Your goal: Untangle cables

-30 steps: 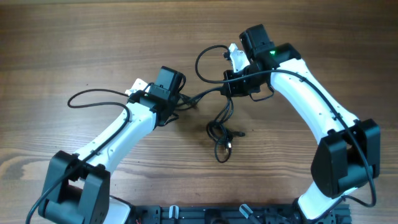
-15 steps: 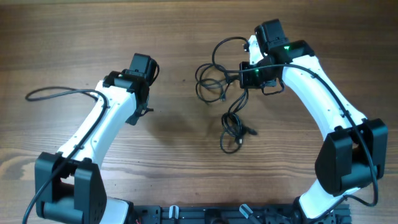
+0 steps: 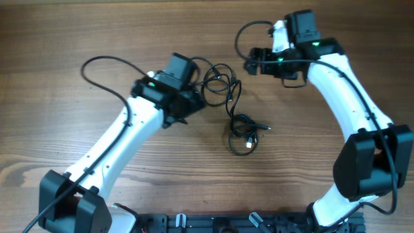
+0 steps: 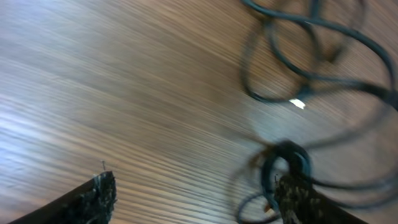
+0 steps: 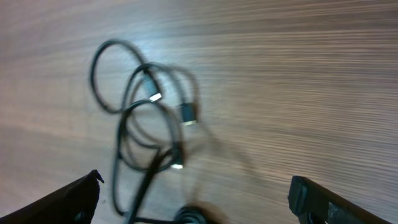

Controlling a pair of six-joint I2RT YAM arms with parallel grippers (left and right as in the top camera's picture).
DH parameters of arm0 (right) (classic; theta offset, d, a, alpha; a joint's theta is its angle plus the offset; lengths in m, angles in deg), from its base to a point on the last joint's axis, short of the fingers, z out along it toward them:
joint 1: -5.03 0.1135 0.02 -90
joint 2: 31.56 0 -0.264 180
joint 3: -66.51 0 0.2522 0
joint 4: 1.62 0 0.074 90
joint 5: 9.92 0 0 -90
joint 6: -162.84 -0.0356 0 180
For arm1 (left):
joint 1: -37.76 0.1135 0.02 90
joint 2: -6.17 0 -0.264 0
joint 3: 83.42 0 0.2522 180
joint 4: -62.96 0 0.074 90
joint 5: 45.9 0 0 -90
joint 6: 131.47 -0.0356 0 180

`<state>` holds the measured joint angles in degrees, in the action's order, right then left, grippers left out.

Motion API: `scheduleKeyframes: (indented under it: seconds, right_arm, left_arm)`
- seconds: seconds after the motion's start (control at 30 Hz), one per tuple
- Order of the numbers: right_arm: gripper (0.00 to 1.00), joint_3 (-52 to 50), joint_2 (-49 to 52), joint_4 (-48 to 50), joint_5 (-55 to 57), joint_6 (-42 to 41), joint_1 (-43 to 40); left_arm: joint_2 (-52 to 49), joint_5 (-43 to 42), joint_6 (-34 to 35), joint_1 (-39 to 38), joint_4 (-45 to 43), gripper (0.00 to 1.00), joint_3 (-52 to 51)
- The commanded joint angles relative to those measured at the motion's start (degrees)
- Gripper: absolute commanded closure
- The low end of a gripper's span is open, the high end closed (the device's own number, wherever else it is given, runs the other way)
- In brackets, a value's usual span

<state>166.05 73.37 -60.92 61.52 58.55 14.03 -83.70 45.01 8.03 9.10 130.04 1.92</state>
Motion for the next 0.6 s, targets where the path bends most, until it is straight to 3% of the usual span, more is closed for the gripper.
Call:
scheduleKeyframes:
  seconds: [0.0,0.07,0.27,0.33,0.43,0.5,0.57]
  right_arm:
    - [0.00,0.66,-0.44,-0.70,1.25,-0.63,-3.19]
    - [0.00,-1.03,-0.33,-0.55,1.27,1.09,-3.61]
    - [0.00,-1.51,0.72,-0.55,1.20,2.27,-3.61]
    - [0.00,-1.51,0.72,-0.68,1.07,2.29,-3.61]
    - [0.00,-1.51,0.72,-0.81,0.96,2.29,-3.61]
    - [0.00,-1.51,0.72,-0.87,0.96,2.29,-3.61]
    - [0.00,-1.51,0.72,-0.83,0.96,2.29,-3.61]
  left_arm:
    - [-2.01,-0.61,-1.29,-6.95,-3.61,0.23,-0.44]
    - [-5.42,-0.61,-1.36,-10.71,-5.40,0.27,-0.44]
    - [-12.26,-0.26,-11.91,-17.18,-14.60,0.39,-0.44]
    - [-12.35,5.46,-11.76,-17.22,-18.82,0.38,-0.44]
    - [-14.23,12.98,-11.78,-17.18,-22.03,0.27,-0.44]
    - [-17.88,16.79,-11.15,-17.18,-24.28,0.28,-0.44]
    - [-20.35,23.41,-3.96,-17.18,-25.14,0.21,-0.44]
